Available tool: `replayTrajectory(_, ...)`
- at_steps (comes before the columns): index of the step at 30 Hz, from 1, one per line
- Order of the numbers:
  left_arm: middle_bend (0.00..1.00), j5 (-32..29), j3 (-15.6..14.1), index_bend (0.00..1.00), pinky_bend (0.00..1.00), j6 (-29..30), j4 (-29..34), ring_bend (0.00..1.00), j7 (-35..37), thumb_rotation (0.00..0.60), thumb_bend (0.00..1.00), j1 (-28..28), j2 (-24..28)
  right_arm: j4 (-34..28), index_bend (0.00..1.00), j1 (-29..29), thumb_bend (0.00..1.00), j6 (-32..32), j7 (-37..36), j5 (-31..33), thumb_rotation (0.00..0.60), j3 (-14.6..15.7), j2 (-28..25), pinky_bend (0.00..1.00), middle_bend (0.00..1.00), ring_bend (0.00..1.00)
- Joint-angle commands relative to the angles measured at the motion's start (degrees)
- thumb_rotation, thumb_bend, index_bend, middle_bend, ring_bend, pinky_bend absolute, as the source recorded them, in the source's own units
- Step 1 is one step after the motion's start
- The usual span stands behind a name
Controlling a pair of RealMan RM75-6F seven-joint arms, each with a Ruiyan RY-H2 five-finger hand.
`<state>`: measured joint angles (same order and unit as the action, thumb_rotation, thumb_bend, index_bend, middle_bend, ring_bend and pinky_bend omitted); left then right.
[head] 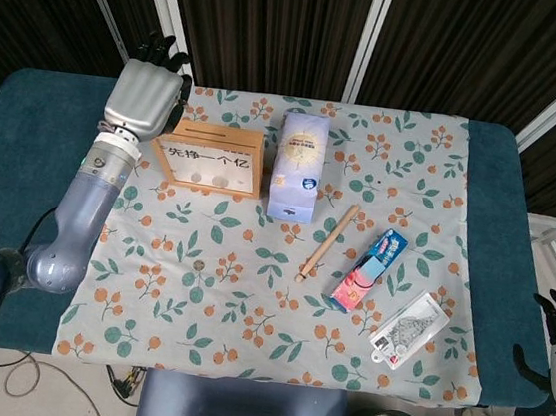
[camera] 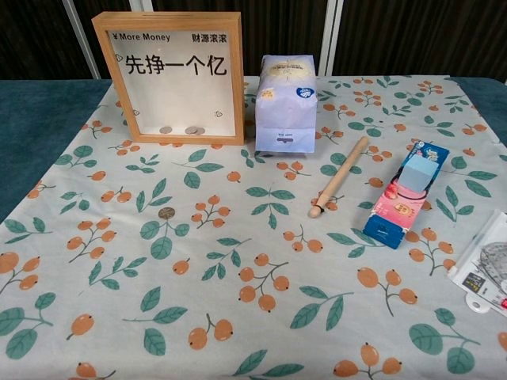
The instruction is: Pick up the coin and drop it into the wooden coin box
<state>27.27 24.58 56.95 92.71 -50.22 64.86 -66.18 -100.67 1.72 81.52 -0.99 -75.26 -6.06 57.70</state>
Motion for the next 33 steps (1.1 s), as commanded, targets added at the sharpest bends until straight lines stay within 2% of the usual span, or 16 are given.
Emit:
replayTrajectory(1, 0.18, -3.0, -1.1, 0.72, 0.01, 0.4, -4.8, 0.00, -2.0, 0.600, 0.44, 3.0, -3.9, 0.0, 0.15, 0.0, 0.44, -0.1, -0.1, 0.1, 0.600, 0.0, -0.1, 0.00, 0.07, 0.01)
replayTrajectory(10, 0.20, -2.4, -3.4, 0.72, 0.02, 0.2, -15.5, 0.00, -0.4, 0.600, 0.42, 5.5, -12.4, -0.1, 0.15, -0.1, 0.44, 0.2, -0.2, 0.5, 0.600, -0.2, -0.1, 0.00, 0.07, 0.01)
replayTrajectory(17, 0.20, 0.0, -3.7, 0.71, 0.02, -0.9, -20.7, 0.00, 4.5, 0.600, 0.42, 5.4, -16.9, -0.3, 0.15, -0.1, 0.44, 0.0, -0.3, 1.3, 0.600, -0.5, -0.1, 0.00, 0.07, 0.01)
replayTrajectory(25, 0.20, 0.3, -3.8, 0.72, 0.02, -2.1, -22.5, 0.00, 5.6, 0.600, 0.42, 5.9, -18.7, -0.5, 0.15, -0.1, 0.44, -0.1, -0.1, 1.9, 0.600, -0.7, -0.2, 0.00, 0.07, 0.01)
replayTrajectory(33, 0.19, -3.3, -3.5, 0.71, 0.02, -1.9, -21.2, 0.00, 3.5, 0.600, 0.42, 6.4, -18.2, -0.6, 0.15, -0.1, 0.44, -0.3, 0.0, 2.1, 0.600, -0.7, -0.3, 0.00, 0.07, 0.01)
